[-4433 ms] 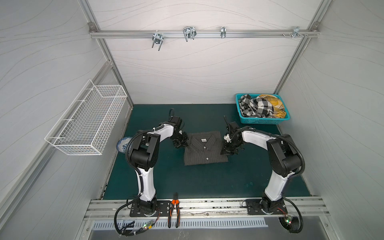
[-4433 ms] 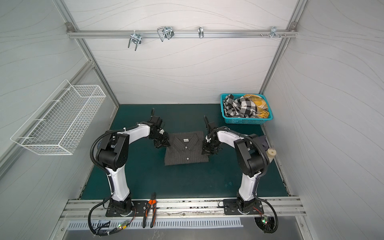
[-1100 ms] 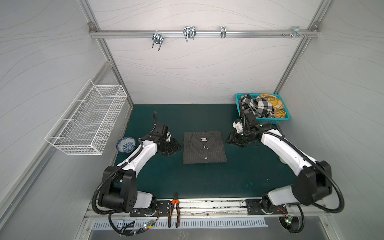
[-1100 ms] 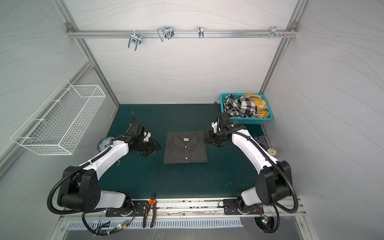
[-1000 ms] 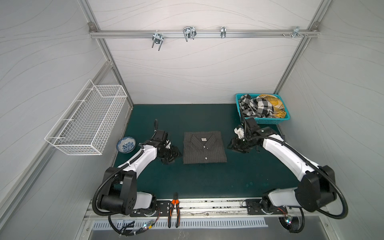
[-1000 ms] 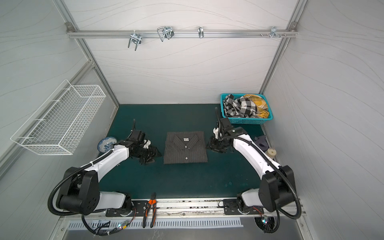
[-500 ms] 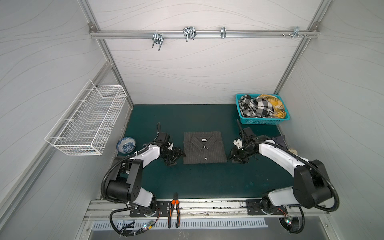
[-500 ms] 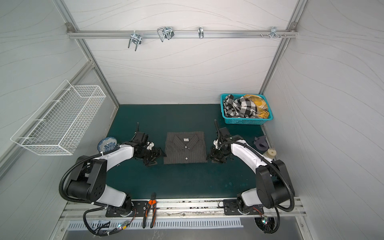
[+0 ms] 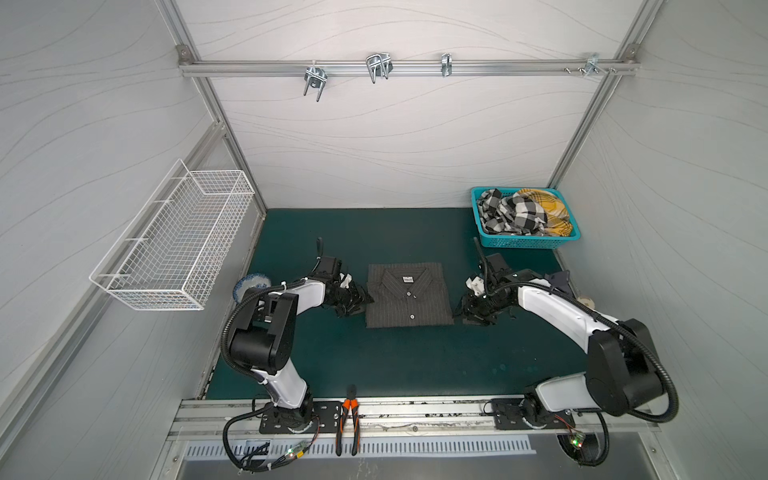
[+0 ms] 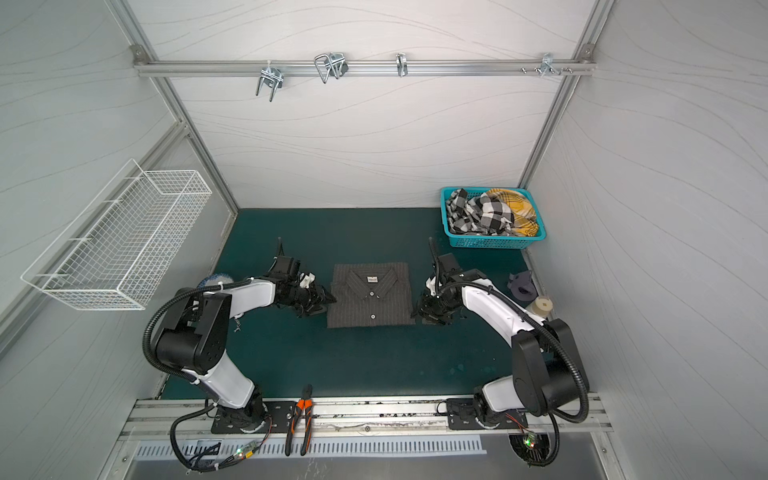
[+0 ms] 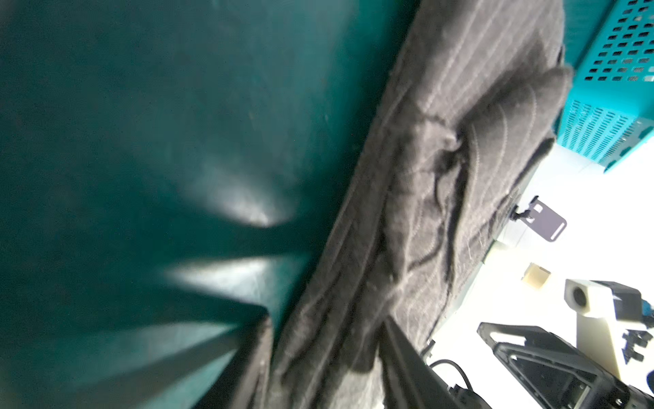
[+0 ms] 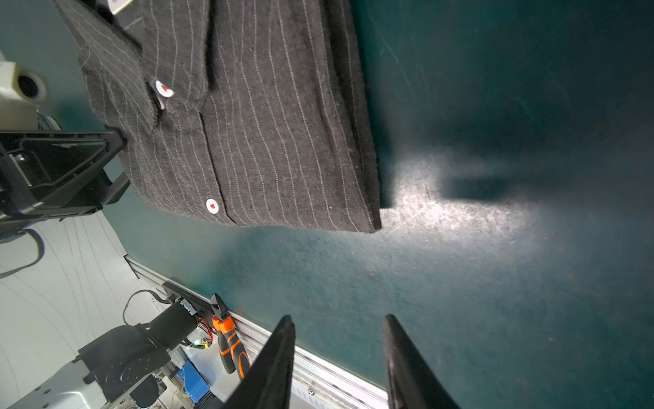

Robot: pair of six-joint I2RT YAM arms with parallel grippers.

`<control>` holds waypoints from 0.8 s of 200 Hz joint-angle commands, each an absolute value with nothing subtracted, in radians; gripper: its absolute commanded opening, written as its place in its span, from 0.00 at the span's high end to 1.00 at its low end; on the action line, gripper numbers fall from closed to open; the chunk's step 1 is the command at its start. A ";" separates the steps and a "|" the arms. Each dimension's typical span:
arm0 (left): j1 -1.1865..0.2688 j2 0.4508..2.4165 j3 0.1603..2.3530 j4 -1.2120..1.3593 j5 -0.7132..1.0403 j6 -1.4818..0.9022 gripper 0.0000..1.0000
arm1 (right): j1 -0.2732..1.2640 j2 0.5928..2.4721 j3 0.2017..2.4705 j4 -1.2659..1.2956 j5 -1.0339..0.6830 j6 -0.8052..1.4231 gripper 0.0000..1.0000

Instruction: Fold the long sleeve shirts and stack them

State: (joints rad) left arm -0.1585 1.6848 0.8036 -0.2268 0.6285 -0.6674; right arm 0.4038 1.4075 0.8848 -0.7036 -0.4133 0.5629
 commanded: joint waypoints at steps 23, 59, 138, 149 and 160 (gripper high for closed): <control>-0.155 1.755 0.821 -0.165 0.630 -0.699 0.56 | 0.397 1.400 0.884 -0.719 -0.344 0.605 0.53; -0.155 1.782 0.833 -0.150 0.636 -0.710 0.57 | 0.397 1.348 0.843 -0.699 -0.212 0.628 0.49; -0.156 1.814 0.842 -0.132 0.659 -0.720 0.67 | 0.337 1.332 0.804 -0.606 -0.418 0.621 0.52; -0.156 1.817 0.842 -0.128 0.663 -0.721 0.67 | 0.337 1.336 0.809 -0.609 -0.420 0.613 0.52; -0.156 1.824 0.842 -0.122 0.668 -0.724 0.67 | 0.337 1.339 0.814 -0.614 -0.424 0.605 0.52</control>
